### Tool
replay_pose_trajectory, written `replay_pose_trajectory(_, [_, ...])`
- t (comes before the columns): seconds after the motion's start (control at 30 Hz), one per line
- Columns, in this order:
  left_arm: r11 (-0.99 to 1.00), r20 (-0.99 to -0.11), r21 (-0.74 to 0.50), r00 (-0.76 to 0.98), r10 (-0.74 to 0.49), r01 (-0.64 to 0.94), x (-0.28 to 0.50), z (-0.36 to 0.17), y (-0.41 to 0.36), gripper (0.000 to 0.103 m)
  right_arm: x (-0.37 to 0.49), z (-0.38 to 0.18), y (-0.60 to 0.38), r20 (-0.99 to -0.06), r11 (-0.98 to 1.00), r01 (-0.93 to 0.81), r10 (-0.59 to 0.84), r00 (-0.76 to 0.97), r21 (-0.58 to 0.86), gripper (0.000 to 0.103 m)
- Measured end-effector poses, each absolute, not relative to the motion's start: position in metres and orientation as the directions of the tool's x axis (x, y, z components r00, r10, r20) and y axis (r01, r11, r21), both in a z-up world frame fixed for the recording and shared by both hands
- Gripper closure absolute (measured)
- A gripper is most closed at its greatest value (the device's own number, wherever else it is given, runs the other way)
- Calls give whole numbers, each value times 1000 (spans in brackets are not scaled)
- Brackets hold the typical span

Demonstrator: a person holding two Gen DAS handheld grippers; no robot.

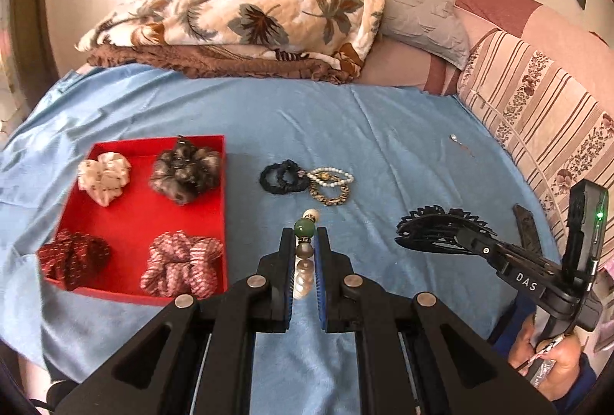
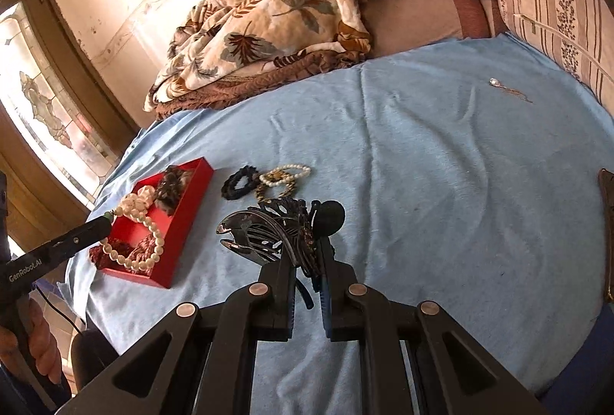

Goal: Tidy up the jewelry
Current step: 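Carry the pearl bracelet and black claw clip toward the red tray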

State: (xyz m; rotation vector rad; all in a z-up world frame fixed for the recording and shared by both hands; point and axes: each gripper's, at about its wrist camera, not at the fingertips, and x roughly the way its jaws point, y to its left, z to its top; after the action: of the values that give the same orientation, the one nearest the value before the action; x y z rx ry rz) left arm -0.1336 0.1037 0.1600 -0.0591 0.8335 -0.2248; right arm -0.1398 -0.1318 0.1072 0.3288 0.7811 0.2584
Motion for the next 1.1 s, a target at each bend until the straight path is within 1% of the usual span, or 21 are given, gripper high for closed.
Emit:
replay_pose_trajectory(0.37, [996,-699,-2,712,-67,92,-156,169,109,94,-154,116,-112,-642,924,-135,348,684,357,91])
replay_pose_trajectory(0.7, [993,-652,113,756,58,21,-171,178,119,94,-164,126,-98,-636,927,-160,350,688,338,91])
replay_pose_trajectory(1.1, [995,-660,96,748,70,-9,-178,177,138,94,-171,137,-77,-636,931,-195,355,685,310,91])
